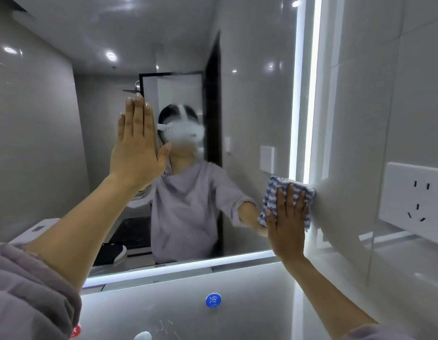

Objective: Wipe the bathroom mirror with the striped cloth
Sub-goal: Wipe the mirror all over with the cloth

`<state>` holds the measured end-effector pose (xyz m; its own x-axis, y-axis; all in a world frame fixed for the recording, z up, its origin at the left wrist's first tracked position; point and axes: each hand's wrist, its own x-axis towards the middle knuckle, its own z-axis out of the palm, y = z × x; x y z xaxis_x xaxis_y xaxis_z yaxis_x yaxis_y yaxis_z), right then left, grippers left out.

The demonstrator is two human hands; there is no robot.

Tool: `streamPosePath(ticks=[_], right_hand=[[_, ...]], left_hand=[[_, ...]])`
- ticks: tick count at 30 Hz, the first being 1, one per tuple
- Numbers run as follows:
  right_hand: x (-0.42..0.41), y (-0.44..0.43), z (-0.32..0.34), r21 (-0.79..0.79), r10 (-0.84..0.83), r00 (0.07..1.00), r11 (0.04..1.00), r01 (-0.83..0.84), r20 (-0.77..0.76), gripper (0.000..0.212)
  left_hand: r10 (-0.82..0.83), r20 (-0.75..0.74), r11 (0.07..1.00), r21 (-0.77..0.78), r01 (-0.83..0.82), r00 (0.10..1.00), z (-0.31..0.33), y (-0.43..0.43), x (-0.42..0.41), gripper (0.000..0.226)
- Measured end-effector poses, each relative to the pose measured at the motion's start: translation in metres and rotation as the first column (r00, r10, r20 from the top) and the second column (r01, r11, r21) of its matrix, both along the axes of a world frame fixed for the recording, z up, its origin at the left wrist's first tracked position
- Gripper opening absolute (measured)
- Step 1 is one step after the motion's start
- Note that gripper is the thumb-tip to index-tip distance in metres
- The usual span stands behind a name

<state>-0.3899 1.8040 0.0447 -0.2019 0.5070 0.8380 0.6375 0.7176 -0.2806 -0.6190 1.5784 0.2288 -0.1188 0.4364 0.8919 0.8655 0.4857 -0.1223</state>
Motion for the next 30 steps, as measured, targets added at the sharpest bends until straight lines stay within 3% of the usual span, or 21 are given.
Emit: streamPosePath(ticks=[6,9,14,17,20,23,25,27,30], right_hand=[[-0.028,-0.035,-0.001,-0.065,0.045,0.998,0.997,-0.047,-0.040,0.067],[-0.051,-0.059,-0.005,0.026,0.095,0.992,0.995,-0.093,-0.078,0.059],[-0.069,-0.083,0.002,-0.023,0.187,0.923,0.978,-0.207,-0.337,0.049],[-0.069,-0.097,0.013,-0.050,0.302,0.764,0.915,-0.400,-0.571,0.045],[-0.058,-0.117,0.028,-0.057,0.363,0.499,0.763,-0.643,-0.787,0.042],[-0.036,-0.138,0.037,-0.102,0.255,0.230,0.431,-0.896,-0.939,0.035],[-0.020,-0.153,0.034,-0.050,0.117,0.074,0.195,-0.980,-0.990,0.032],[-0.003,-0.171,0.027,0.026,-0.043,-0.026,-0.009,-1.000,-0.999,0.036],[0.024,-0.202,0.016,0.092,-0.236,-0.039,-0.216,-0.972,-0.971,0.019]], left_hand=[[0.027,0.021,0.999,-0.041,-0.026,0.999,0.002,-0.004,0.001,0.085],[0.037,0.046,0.997,-0.075,-0.033,0.998,0.004,-0.007,0.003,0.085],[0.024,0.168,0.988,-0.156,0.003,0.986,-0.004,-0.017,0.014,0.078],[0.014,0.113,0.968,-0.249,0.015,0.994,-0.034,-0.036,0.025,0.075],[-0.145,0.244,0.969,-0.159,0.187,0.959,-0.074,-0.059,0.044,0.076],[-0.243,0.455,0.947,-0.081,0.311,0.857,-0.113,-0.071,0.061,0.060],[-0.297,0.607,0.924,-0.012,0.383,0.737,-0.139,-0.074,0.078,0.056],[-0.307,0.757,0.906,0.046,0.421,0.577,-0.160,-0.076,0.101,0.053],[-0.282,0.888,0.906,0.123,0.405,0.362,-0.187,-0.081,0.135,0.049]])
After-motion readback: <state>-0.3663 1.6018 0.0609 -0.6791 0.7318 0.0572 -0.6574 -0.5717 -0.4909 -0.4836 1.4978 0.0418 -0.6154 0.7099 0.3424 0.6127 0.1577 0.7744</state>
